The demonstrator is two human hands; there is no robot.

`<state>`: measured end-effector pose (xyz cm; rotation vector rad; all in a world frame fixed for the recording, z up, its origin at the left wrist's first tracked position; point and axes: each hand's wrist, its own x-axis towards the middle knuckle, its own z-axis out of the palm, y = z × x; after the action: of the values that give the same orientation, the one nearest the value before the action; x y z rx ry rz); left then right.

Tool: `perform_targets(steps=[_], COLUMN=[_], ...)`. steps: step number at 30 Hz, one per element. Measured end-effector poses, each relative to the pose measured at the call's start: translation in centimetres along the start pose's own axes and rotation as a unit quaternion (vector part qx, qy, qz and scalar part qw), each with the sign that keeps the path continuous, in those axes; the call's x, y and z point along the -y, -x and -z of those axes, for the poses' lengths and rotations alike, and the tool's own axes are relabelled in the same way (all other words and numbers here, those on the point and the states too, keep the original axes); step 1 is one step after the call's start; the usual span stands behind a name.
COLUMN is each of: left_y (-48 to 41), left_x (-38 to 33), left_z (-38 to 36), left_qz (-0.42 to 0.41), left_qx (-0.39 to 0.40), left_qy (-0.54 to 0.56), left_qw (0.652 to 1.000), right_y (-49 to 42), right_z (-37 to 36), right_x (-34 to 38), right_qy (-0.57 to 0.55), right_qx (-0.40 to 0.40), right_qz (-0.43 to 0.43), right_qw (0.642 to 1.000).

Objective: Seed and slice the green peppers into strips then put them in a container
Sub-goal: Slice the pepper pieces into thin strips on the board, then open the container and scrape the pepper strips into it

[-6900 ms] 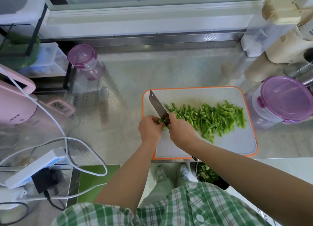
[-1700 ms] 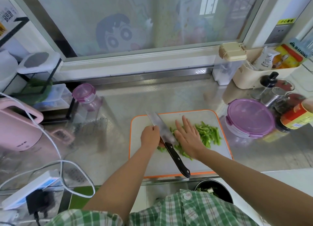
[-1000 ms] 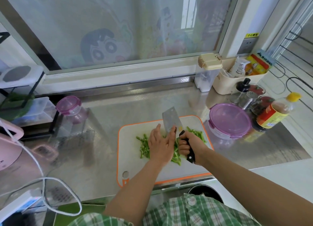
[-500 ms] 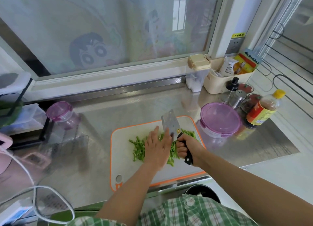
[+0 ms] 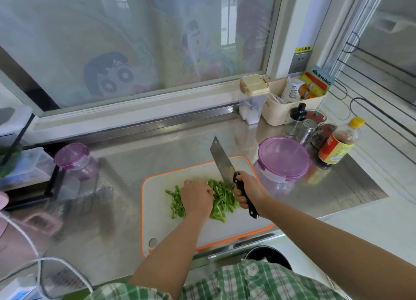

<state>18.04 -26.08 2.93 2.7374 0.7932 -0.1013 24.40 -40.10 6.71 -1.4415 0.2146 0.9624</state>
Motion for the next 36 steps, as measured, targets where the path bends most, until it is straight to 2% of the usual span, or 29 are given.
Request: perform_targets(steps=[4, 7, 12, 14, 17, 20, 22, 25, 27, 29, 31, 36], left_y=[-0.5, -1.0, -1.1, -1.3, -2.3, -3.5, -4.3, -5.0, -5.5, -6.1, -7.0, -9.1], left_x=[-0.4, -0.6, -1.1, -1.8, -3.9, -7.3, -9.8, -13.8, -15.9, -17.4, -18.4, -18.9], left_z=[0.0, -0.5, -1.6, -1.6, -2.2, -2.7, -3.2, -4.4, -5.2, -5.7, -6.4, -8.0], left_qz=[0.029, 0.011, -0.04, -0.035, -0.044, -0.042, -0.054, -0.043, -0.001, 0.055, 0.1, 0.164], left_qx=[-0.016, -0.007, 0.011, 0.025, 0.073, 0.105, 0.136, 0.176, 0.194, 0.22, 0.227, 0.179], left_qy=[0.02, 0.031, -0.053, -0.031, 0.045, 0.171, 0.209, 0.301, 0.417, 0.486, 0.49, 0.461], left_qw=[0.999, 0.999, 0.998, 0.999, 0.995, 0.979, 0.967, 0.936, 0.888, 0.844, 0.836, 0.854], right_y=[0.7, 0.8, 0.9, 1.1, 1.4, 2.0, 2.7, 3.8, 4.2, 4.2, 4.1, 3.0], right_z=[1.1, 1.5, 2.4, 3.1, 4.8, 7.6, 9.8, 12.8, 14.4, 15.6, 16.8, 18.3], right_x=[-0.5, -1.4, -2.1, -1.8, -0.8, 0.0, 0.1, -0.8, -1.9, -3.1, -4.0, -4.7], right_qy=[0.105, 0.125, 0.144, 0.146, 0.144, 0.194, 0.233, 0.288, 0.327, 0.357, 0.376, 0.437], right_qx=[-0.022, -0.035, -0.05, -0.065, -0.127, -0.22, -0.28, -0.345, -0.381, -0.407, -0.422, -0.398], right_qz=[0.051, 0.061, 0.093, 0.127, 0.176, 0.228, 0.239, 0.225, 0.207, 0.192, 0.161, 0.063], right_qw=[0.993, 0.99, 0.984, 0.979, 0.966, 0.928, 0.9, 0.865, 0.839, 0.818, 0.809, 0.804])
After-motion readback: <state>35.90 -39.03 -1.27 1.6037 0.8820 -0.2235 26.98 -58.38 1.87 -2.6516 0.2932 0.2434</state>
